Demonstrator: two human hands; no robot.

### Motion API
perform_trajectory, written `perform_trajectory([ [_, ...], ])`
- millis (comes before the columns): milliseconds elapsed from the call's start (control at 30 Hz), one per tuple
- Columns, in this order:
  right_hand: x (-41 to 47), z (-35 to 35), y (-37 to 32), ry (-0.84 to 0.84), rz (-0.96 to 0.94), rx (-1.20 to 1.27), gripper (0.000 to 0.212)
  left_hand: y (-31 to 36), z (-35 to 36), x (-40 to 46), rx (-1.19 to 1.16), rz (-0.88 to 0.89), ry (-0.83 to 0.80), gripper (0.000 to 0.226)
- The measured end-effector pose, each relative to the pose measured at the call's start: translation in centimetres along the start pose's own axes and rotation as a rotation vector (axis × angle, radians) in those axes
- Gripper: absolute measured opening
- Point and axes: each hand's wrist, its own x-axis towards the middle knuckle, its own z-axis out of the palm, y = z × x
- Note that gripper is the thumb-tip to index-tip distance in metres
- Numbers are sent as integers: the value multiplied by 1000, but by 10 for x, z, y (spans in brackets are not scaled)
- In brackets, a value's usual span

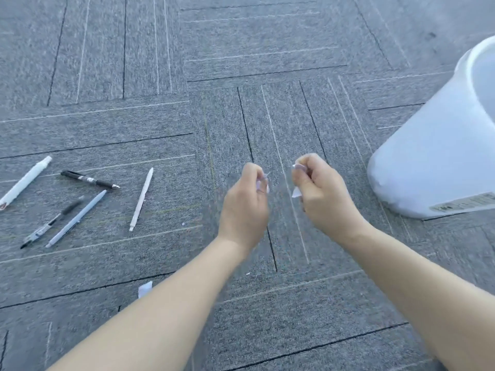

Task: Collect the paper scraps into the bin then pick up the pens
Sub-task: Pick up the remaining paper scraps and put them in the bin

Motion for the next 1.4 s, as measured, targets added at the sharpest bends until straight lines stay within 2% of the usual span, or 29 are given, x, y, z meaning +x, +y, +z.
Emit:
perform_trajectory([
  [67,18,-49,-23,226,-54,18,22,57,18,35,-154,106,-14,10],
  [133,29,-104,-38,428,-72,-73,20,113,33,63,-262,207,-58,7],
  [233,30,-180,-39,590,20,-280,20,182,63,98,-282,340,-207,6],
  [400,21,-240,-1,656,320,-371,26,240,124,134,-26,446,-434,10],
  [533,13,-256,19,593,503,-246,25,259,154,145,291,508,-643,10],
  [600,9,-260,21,562,561,-329,32,266,161,147,353,554,-722,23],
  [700,7,-258,11,700,444,-440,30,267,160,149,348,524,-824,51],
  [767,8,-250,-4,822,281,-444,20,262,150,149,112,437,-856,46],
  [800,9,-244,-11,856,204,-451,17,257,143,149,-22,416,-821,39],
  [867,11,-226,-27,865,59,-443,21,237,122,150,-184,424,-610,28],
  [933,14,-197,-38,753,-72,-370,27,204,99,149,-220,399,-368,21],
  [1033,22,-128,-35,357,-212,-291,18,127,62,134,-134,281,-163,18],
  [1133,22,-46,-3,-166,-274,-454,6,31,26,98,118,119,-152,18],
  [1233,9,19,36,-615,-283,-665,11,-53,-13,36,381,-18,-224,15],
  [1300,-4,47,48,-793,-313,-734,16,-92,-36,-16,514,-100,-229,14],
  [1400,-21,72,55,-942,-391,-767,21,-124,-63,-85,623,-235,-172,23],
])
